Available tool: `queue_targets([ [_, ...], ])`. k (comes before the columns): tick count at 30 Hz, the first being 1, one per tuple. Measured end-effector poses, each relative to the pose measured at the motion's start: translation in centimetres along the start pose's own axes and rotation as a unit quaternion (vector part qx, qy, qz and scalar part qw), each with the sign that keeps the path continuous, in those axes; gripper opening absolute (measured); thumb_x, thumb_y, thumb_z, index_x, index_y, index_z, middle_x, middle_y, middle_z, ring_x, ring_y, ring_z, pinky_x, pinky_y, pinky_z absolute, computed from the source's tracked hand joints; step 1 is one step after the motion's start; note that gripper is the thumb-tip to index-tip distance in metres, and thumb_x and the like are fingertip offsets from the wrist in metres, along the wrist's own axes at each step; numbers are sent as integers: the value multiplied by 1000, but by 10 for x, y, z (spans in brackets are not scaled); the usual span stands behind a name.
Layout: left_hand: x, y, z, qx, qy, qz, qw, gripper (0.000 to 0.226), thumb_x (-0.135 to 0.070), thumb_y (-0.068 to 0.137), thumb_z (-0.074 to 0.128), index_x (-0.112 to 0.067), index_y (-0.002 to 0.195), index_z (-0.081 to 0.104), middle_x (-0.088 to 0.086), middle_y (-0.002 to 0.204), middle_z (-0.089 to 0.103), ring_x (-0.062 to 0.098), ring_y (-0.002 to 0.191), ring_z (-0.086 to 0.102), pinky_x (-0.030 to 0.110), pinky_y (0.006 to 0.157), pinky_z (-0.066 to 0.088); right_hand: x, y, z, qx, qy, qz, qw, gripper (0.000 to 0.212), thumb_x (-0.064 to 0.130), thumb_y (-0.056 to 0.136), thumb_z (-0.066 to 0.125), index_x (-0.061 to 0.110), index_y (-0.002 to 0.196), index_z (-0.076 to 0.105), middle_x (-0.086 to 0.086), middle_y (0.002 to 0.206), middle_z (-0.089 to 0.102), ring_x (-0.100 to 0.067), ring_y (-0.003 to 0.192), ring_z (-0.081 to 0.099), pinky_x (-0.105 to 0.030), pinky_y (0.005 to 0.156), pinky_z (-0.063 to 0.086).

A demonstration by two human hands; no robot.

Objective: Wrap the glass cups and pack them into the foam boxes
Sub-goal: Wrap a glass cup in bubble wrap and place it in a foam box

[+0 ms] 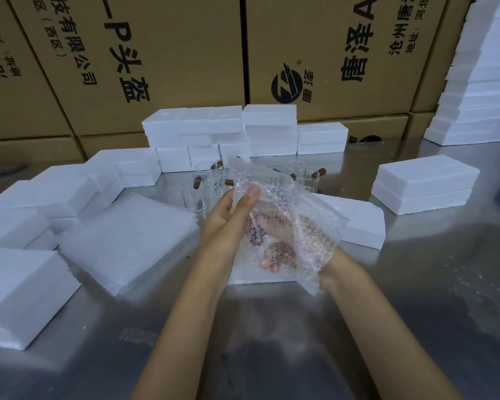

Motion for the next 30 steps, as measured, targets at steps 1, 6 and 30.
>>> queue_targets([
  [1, -2, 0, -2, -14, -10, 2, 1000, 103, -78, 56, 82, -28, 143, 54, -3, 145, 56, 19, 135, 53, 49, 114, 39, 4, -1, 5, 29, -10, -21, 999, 33, 5, 107, 34, 7, 86, 59, 2, 53, 68, -1, 44, 62, -18, 43, 50],
  [6, -5, 2, -18, -108, -133, -16, 985, 74, -57, 62, 86, -21, 124, 68, -1, 126, 71, 17, 120, 64, 45, 111, 44, 41, -2, 1, -47, -14, -199, 979, 24, -2, 89, 61, 17, 89, 76, -9, 87, 75, -27, 79, 69, -32, 71, 53],
  [30, -7, -4, -2, 51, -114, -52, 991, 50, -17, 72, 71, -15, 121, 61, 10, 119, 66, 28, 109, 59, 42, 100, 47, 40, 9, -20, -107, 24, -165, 980, 12, 13, 93, 63, 12, 97, 74, -7, 90, 56, -9, 57, 53, -26, 60, 53],
])
Point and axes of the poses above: each hand's wrist, its own y-axis towards the middle knuckle, its own z-axis out of the palm, x = y × z, the point moved 5 cm from there along y, towards the middle knuckle
